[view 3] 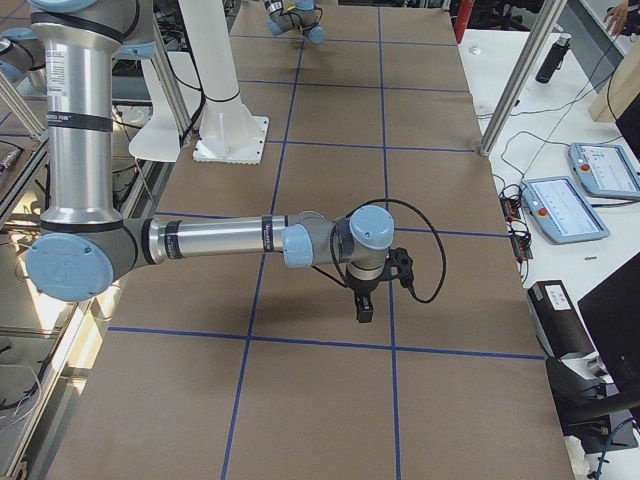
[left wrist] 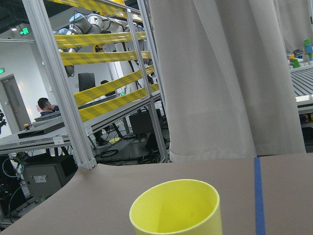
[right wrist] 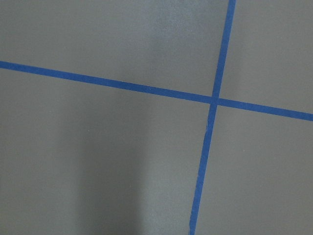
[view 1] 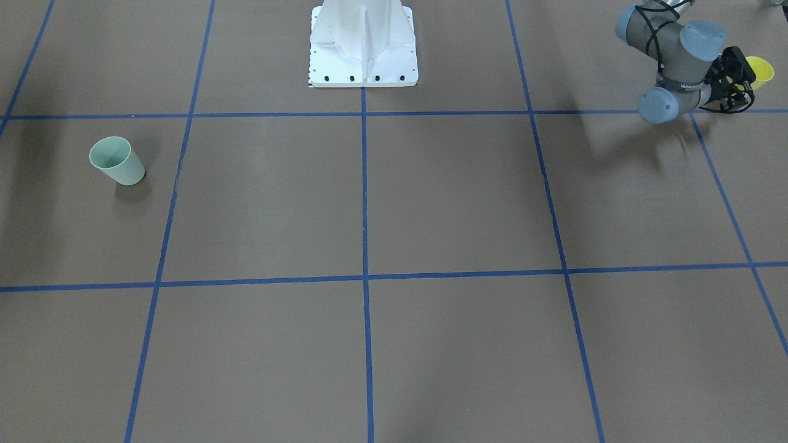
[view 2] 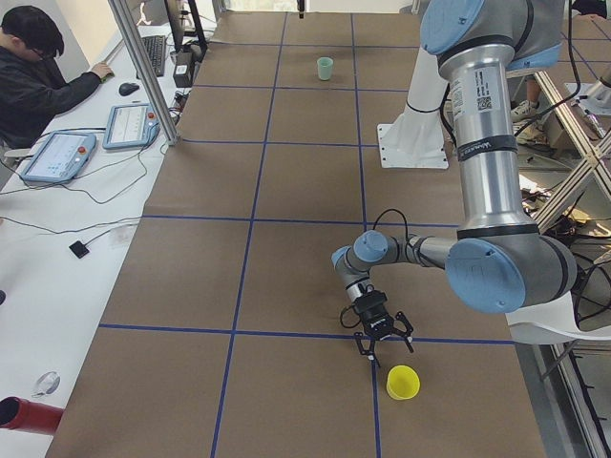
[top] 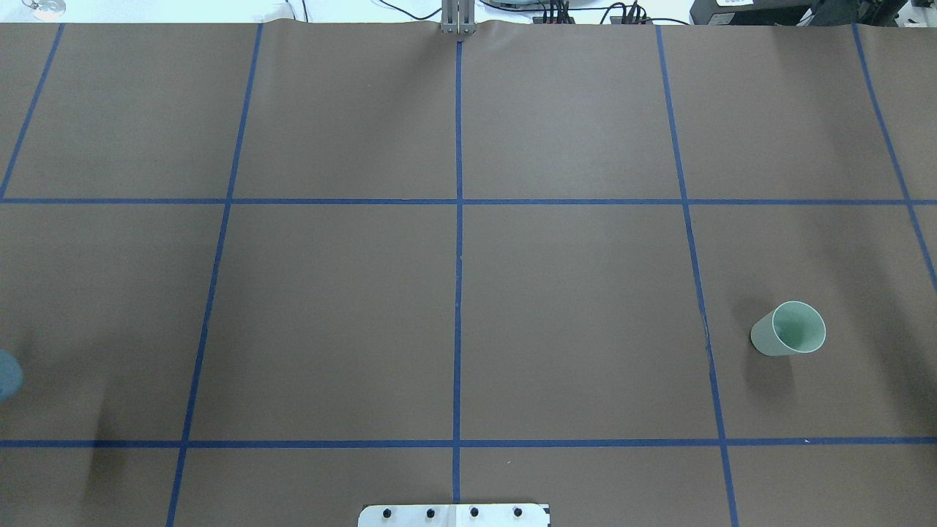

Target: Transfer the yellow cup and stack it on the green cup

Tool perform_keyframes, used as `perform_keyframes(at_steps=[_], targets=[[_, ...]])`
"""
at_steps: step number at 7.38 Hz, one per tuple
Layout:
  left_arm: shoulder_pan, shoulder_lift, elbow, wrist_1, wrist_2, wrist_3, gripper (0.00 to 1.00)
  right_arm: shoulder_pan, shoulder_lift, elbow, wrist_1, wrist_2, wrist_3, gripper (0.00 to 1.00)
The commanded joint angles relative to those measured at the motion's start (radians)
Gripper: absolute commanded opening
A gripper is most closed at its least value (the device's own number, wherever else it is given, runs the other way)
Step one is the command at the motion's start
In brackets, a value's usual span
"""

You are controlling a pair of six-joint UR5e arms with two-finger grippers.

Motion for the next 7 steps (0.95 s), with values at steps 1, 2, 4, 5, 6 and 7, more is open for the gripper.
perform_keyframes(at_steps=[1,2,4,5,6,7], targets=[[0.020,-0.013,0.045,-0.022,-0.010,-0.029,1.00,0.000,0.001,0.002,0.000,-0.002,0.000,1.00],[0.020,-0.013,0.057,-0.024,-0.007,-0.029,1.00,0.000,0.001,0.005,0.000,-0.002,0.000,1.00],[0.022,-0.012,0.111,-0.039,-0.001,-0.029,1.00,0.000,0.001,0.012,-0.002,-0.004,0.000,1.00],[0.021,-0.011,0.138,-0.041,-0.001,-0.029,1.00,0.000,0.001,0.015,-0.002,-0.004,0.000,1.00],[0.022,-0.010,0.143,-0.055,0.002,-0.034,1.00,0.000,0.001,0.015,-0.002,-0.004,0.000,1.00],[0.022,-0.011,0.190,-0.082,0.002,-0.041,1.00,0.000,0.001,0.015,-0.002,-0.004,0.000,1.00]])
